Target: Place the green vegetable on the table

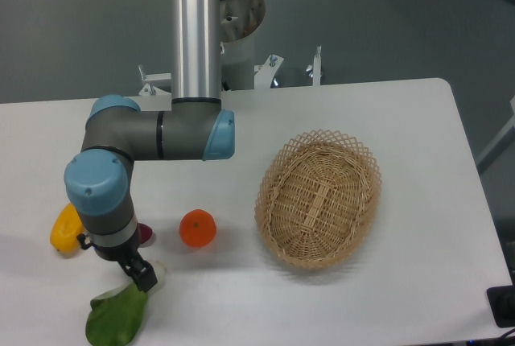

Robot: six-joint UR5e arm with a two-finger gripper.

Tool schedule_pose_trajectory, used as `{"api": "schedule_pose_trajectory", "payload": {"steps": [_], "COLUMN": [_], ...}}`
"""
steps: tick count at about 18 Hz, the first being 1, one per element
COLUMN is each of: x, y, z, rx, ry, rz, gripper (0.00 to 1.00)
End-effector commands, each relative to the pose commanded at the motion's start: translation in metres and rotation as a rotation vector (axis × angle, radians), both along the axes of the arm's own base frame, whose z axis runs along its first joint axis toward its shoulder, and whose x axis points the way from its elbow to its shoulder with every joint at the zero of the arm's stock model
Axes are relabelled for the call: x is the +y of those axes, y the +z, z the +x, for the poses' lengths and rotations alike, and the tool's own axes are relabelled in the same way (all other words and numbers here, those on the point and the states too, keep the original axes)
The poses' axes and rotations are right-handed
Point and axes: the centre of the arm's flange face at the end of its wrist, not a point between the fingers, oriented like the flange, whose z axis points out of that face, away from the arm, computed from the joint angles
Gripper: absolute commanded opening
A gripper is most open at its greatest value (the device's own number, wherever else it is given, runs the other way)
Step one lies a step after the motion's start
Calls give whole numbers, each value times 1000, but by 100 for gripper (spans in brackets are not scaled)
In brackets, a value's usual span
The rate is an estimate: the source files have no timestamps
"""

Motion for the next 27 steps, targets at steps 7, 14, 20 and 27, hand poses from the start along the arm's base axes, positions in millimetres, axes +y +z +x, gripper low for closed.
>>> {"api": "schedule_pose_trajectory", "payload": {"steps": [7,14,20,27], "x": [-39,-103,-165,-230], "y": [45,63,71,79], "z": [-94,-207,-280,-349], "rx": [33,33,29,54], "ry": [139,248,260,241], "rz": [46,12,-29,-39], "gripper": [100,100,100,100]}}
